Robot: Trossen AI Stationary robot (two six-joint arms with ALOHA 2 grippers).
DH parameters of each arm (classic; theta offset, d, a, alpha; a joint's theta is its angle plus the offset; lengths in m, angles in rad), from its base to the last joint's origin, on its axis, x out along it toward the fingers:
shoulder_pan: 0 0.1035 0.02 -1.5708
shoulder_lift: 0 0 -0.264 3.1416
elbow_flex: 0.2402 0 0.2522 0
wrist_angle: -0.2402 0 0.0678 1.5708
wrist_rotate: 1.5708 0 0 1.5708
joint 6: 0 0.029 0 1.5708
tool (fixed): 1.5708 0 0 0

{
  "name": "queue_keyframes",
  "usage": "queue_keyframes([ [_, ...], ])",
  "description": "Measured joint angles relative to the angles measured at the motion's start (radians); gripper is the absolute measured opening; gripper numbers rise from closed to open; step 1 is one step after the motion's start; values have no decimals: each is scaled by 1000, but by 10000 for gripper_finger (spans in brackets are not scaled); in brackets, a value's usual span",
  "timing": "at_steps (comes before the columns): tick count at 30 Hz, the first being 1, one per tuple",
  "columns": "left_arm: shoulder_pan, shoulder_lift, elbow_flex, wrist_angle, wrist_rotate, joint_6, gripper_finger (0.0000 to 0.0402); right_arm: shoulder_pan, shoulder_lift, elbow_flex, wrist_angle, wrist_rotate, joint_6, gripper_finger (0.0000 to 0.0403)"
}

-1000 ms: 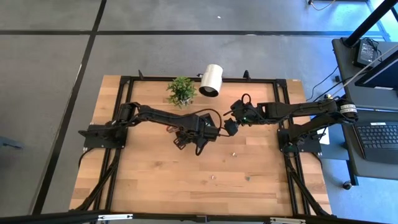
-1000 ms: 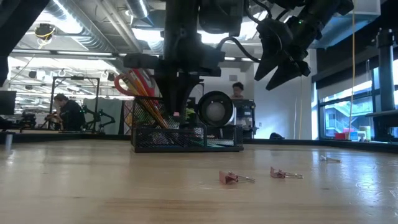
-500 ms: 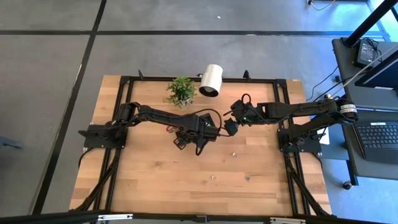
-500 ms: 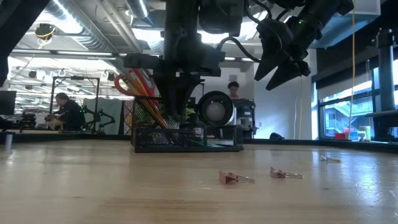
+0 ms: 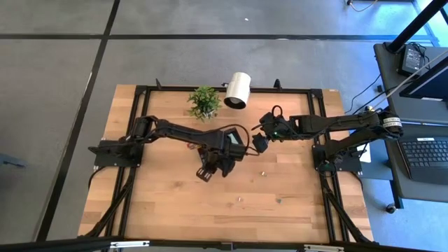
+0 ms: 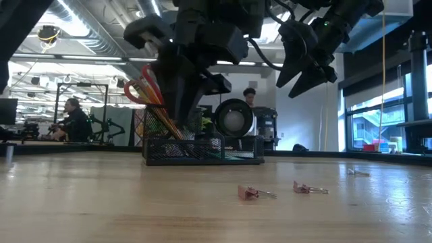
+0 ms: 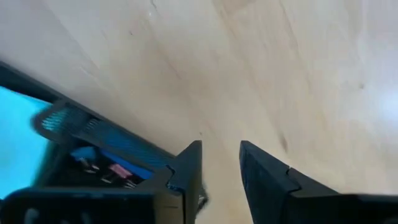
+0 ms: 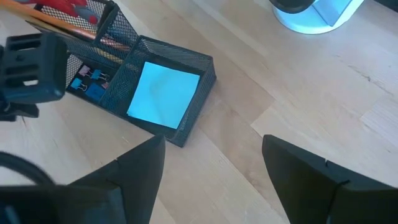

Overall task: Pick and place office supplies into organizer
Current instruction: Put the pink binder clip into the black desk organizer

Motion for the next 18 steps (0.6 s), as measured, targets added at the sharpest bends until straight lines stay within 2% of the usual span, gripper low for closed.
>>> queue_keyframes([
  [6,-24,0,0,-44,60,-156,126,0,0,0,0,0,-28,272],
  [11,-46,0,0,-38,64,-294,154,0,0,0,0,0,-33,272],
  [18,-110,0,0,115,45,-472,173,0,0,0,-58,-23,-41,272],
])
